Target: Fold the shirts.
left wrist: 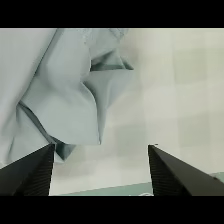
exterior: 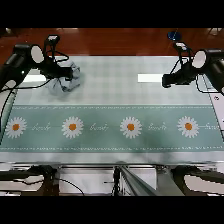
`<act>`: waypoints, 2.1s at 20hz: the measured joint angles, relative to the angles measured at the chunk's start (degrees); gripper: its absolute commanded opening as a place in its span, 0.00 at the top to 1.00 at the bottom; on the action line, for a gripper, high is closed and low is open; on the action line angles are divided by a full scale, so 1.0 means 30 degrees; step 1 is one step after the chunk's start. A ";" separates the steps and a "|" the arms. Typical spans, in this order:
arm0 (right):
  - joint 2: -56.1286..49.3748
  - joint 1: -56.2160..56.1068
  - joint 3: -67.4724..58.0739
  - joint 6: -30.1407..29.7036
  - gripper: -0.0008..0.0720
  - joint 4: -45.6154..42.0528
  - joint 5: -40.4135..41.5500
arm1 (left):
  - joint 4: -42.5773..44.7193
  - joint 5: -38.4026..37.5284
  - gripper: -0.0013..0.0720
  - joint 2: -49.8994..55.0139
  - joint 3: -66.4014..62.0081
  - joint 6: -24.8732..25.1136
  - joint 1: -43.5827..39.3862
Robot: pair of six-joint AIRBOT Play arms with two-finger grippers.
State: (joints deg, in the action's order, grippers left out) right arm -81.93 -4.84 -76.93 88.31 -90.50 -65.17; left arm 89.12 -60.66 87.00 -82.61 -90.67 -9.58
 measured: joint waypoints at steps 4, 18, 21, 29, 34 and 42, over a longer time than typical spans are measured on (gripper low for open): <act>0.0000 0.0000 0.0000 0.0000 0.17 -0.0036 -0.0219 | 0.0000 0.3009 0.00 0.0124 -0.0022 0.0007 0.0306; 0.0000 0.0000 0.0000 0.0015 0.17 0.0153 -0.0758 | 0.2098 0.4991 0.84 0.4699 -0.0036 0.0459 0.1763; 0.0000 0.0000 0.0000 0.0066 0.17 0.0168 -0.0772 | 0.2164 0.4226 0.93 0.5078 -0.0539 0.0568 0.1785; 0.0000 0.0000 0.0000 0.0073 0.17 0.0153 -0.1202 | 0.2127 0.0546 0.93 0.3038 -0.7868 0.0270 0.0838; 0.0022 0.0000 -0.0080 -0.0022 0.17 -0.0714 -0.2907 | 0.1989 -0.1297 0.93 0.0153 -1.1147 0.0080 -0.1523; 0.0291 0.0036 -0.0678 -0.0721 0.17 -0.3920 -0.5821 | 0.1355 -0.6207 0.93 -0.1727 -1.0178 0.0189 -0.8087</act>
State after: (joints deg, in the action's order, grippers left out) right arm -81.06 -4.73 -78.96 86.15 -102.26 -82.63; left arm 93.19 -79.29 81.82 -113.14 -90.11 -33.85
